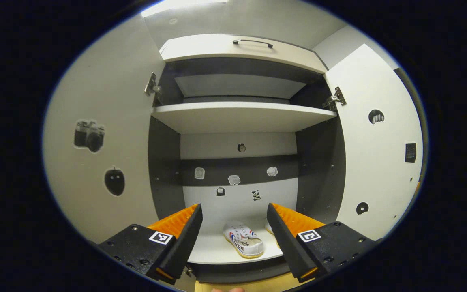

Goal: Grab one shoe with the right hand and put it into the shoe cabinet, grab the other shoe with the left hand and put it into the shoe cabinet; then close the right door with the right hand and the left door with the left hand.

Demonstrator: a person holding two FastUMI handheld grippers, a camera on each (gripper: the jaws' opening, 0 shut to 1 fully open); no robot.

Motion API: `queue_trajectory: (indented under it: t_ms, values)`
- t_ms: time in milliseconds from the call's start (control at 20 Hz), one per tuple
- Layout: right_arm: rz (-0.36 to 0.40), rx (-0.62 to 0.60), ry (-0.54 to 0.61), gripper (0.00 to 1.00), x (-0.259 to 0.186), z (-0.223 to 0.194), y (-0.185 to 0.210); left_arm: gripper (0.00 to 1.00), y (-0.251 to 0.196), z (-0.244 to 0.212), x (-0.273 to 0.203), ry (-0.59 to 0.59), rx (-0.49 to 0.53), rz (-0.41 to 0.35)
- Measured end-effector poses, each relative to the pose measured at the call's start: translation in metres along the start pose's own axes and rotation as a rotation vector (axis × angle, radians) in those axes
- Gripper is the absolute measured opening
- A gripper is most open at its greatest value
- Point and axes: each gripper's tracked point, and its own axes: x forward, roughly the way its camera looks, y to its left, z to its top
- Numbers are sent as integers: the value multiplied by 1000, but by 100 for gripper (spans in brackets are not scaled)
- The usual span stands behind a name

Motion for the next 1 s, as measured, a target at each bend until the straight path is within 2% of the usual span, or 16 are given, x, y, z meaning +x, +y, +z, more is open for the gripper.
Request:
queue_trajectory:
  t_ms: [100, 200, 450, 550, 1000]
  values:
    - [28, -3, 4, 71, -4, 1, 11, 99, 5, 3, -14, -1, -6, 6]
    - [73, 8, 18, 71, -3, 0, 26, 96, 8, 3, -25, 7, -11, 10]
    - [107, 7, 16, 71, -3, -3, 54, 96, 17, 8, -52, 7, -23, 18]
    - [145, 22, 30, 71, 0, -5, 69, 96, 21, 13, -64, -1, -36, 27]
    - [310, 71, 52, 72, 23, -11, 165, 96, 51, 14, -98, 10, -36, 95]
